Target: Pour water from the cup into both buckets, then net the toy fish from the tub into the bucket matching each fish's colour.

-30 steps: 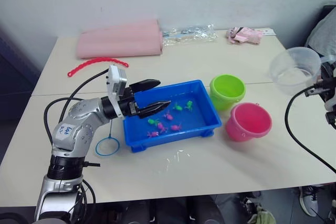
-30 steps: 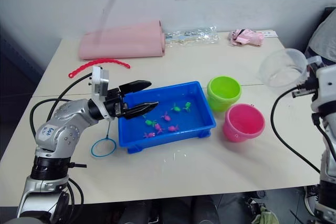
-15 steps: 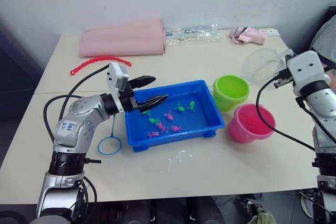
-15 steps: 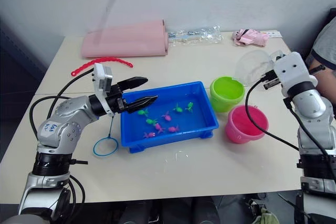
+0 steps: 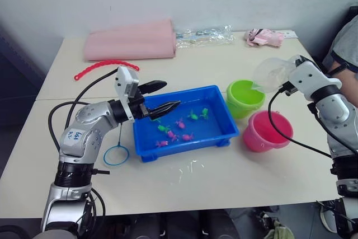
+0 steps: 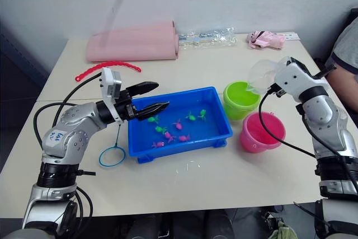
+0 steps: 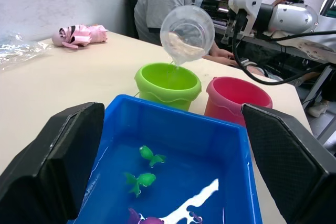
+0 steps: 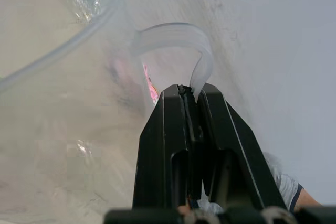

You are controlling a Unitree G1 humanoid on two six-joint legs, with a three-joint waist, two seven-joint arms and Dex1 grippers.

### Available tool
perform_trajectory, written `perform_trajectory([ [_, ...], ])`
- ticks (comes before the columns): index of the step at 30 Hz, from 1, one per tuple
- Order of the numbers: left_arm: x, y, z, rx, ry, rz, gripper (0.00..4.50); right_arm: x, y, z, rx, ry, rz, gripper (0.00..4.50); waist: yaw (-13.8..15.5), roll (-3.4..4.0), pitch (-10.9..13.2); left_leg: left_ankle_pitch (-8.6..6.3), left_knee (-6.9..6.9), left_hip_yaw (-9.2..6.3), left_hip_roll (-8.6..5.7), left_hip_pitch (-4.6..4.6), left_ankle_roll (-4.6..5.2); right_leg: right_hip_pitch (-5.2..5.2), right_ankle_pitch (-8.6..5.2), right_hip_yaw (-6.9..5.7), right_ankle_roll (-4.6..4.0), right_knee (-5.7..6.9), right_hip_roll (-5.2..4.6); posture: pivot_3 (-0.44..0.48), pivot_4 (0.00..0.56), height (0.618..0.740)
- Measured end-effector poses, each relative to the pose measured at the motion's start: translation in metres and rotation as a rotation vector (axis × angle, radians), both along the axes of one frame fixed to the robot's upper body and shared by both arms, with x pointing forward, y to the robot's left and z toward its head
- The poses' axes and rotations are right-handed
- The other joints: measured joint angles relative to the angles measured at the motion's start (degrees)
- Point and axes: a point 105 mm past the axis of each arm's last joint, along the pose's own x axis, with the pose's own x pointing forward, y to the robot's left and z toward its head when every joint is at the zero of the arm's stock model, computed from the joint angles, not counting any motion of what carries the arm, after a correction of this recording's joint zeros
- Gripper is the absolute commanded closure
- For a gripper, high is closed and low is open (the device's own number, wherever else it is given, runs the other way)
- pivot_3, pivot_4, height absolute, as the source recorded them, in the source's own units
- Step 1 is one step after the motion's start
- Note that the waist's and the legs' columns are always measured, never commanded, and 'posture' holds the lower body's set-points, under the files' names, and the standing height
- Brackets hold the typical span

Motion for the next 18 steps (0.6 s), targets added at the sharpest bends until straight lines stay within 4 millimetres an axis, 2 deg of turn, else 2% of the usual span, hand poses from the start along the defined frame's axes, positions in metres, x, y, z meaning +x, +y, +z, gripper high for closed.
perform_trajectory([
  [9, -0.0006, -0.0011, -0.0026, -0.015, 0.003, 0.009, 0.00, 0.0002, 0.0083, 0.0010, -0.105, -0.039, 0.027, 4.48, -0.45, 0.00, 0.00, 0.00, -0.02, 0.00, 0.00, 0.00, -0.01, 0.00, 0.00, 0.01, 0.00, 0.00, 0.00, 0.000, 0.150, 0.740],
  [18, -0.0016, 0.0006, -0.0072, -0.017, 0.009, 0.015, 0.00, 0.0014, 0.0064, 0.0006, -0.176, -0.072, 0.008, 4.48, -0.43, 0.00, 0.00, 0.01, 0.02, 0.00, 0.00, 0.01, -0.01, 0.00, 0.00, 0.01, 0.00, 0.00, 0.00, 0.000, 0.150, 0.740],
])
